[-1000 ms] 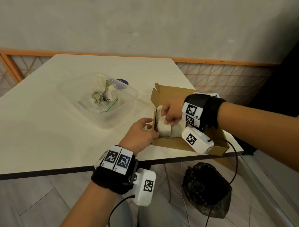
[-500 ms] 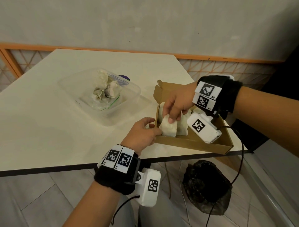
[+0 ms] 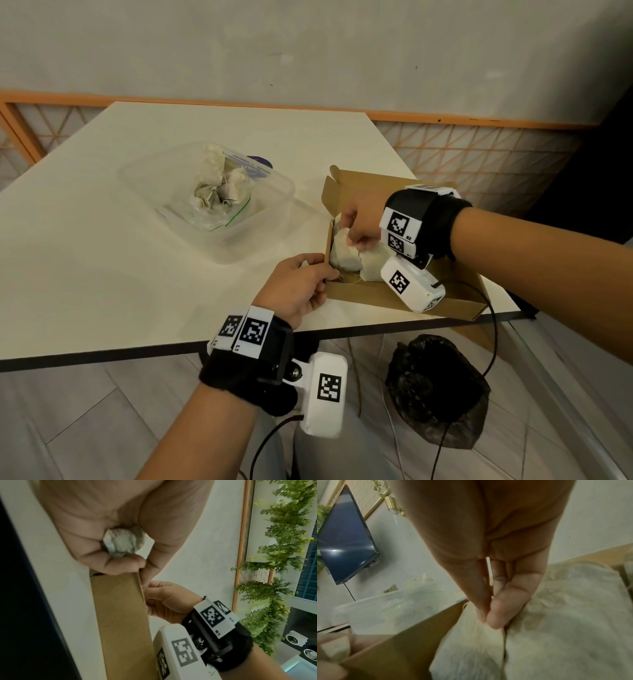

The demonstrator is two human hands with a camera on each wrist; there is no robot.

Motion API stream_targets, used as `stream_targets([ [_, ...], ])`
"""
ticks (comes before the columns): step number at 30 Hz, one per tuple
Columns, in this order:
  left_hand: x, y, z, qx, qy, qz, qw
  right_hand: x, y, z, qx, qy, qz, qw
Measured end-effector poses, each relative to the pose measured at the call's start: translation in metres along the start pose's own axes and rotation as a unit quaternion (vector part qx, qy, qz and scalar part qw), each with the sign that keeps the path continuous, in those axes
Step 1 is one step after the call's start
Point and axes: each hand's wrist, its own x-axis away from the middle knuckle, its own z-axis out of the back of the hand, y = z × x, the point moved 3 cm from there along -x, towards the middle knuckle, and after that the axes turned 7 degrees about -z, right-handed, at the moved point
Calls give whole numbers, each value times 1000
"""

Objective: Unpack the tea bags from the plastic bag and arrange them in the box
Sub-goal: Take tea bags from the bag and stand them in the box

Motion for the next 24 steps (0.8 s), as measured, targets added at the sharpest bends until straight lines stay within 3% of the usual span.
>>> stream_targets([
  [5, 1, 0, 1, 18, -5, 1, 1000, 22, -5, 18, 86, 95, 60, 990],
  [11, 0, -2, 2, 62, 4, 0, 998, 40, 17, -2, 164, -38, 53, 984],
  [15, 2, -2, 8, 192, 15, 17, 981, 39, 30, -1, 95, 1, 61, 994],
  [18, 1, -3, 8, 208, -2, 19, 978, 35, 34, -4, 36, 48, 60, 996],
  [24, 2, -3, 10, 244, -21, 4, 970, 31, 19, -15, 87, 41, 92, 991],
])
